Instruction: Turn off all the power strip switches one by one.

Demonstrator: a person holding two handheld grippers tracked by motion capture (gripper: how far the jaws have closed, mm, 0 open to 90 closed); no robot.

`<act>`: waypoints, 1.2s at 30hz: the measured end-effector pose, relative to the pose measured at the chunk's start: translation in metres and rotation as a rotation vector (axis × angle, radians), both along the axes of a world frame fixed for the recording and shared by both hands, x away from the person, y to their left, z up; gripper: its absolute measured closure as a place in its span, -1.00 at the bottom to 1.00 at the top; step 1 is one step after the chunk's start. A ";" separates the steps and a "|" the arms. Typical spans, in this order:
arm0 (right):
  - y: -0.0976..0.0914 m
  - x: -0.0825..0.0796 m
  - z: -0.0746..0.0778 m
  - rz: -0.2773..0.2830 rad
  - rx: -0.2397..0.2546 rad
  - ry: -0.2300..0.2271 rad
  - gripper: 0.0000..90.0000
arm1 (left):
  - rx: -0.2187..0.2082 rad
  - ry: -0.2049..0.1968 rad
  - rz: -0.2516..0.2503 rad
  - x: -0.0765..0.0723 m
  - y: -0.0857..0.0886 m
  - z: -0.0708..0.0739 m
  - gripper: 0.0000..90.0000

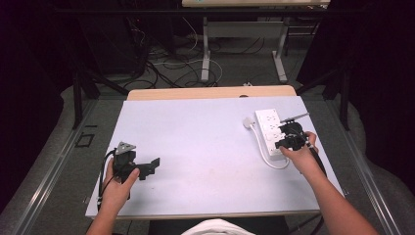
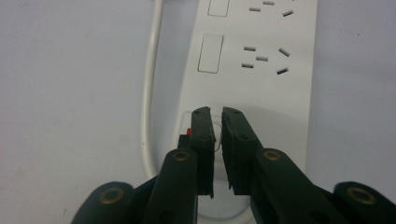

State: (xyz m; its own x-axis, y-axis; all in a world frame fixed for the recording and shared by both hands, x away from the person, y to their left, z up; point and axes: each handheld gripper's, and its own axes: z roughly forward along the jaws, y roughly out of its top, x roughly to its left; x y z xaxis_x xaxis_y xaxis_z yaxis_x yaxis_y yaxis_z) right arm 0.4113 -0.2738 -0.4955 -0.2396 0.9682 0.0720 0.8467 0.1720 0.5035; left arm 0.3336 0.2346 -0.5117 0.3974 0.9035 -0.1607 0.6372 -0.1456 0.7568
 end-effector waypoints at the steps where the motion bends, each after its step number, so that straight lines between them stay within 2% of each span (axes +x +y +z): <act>1: 0.000 0.001 -0.001 0.006 -0.011 -0.002 0.98 | 0.000 0.000 0.000 0.000 0.000 0.000 -0.99; 5: 0.002 0.003 -0.004 0.001 -0.007 -0.005 1.00 | -0.001 0.000 0.006 0.000 0.000 0.000 -0.99; 14: 0.007 0.008 -0.011 0.000 -0.052 0.022 1.00 | -0.005 -0.009 0.015 0.000 0.000 -0.001 -0.99; 20: 0.007 0.007 -0.013 -0.003 -0.029 0.032 1.00 | -0.004 -0.001 0.014 0.000 0.001 -0.002 -0.99; 23: 0.007 0.008 -0.014 0.001 -0.045 0.040 1.00 | 0.000 -0.002 0.012 0.000 0.001 -0.002 -0.99; 31: 0.004 0.009 -0.015 0.009 -0.025 0.048 1.00 | 0.005 0.002 0.009 0.000 0.002 -0.002 -0.99; 32: 0.004 0.009 -0.017 0.014 0.005 0.028 1.00 | 0.007 0.006 0.008 0.000 0.002 -0.002 -0.99; 33: 0.004 0.009 -0.015 0.011 -0.021 0.047 1.00 | 0.005 -0.002 0.012 0.000 0.001 -0.002 -0.99; 36: 0.005 0.008 -0.016 0.013 -0.030 0.043 1.00 | 0.004 -0.002 0.012 0.000 0.001 -0.003 -0.99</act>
State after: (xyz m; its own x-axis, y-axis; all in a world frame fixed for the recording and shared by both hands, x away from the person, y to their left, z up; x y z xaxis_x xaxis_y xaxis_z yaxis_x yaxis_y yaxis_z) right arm 0.4196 -0.2688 -0.5114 -0.2497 0.9669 0.0535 0.8650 0.1979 0.4611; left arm 0.3338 0.2356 -0.5143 0.3868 0.9089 -0.1560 0.6374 -0.1413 0.7575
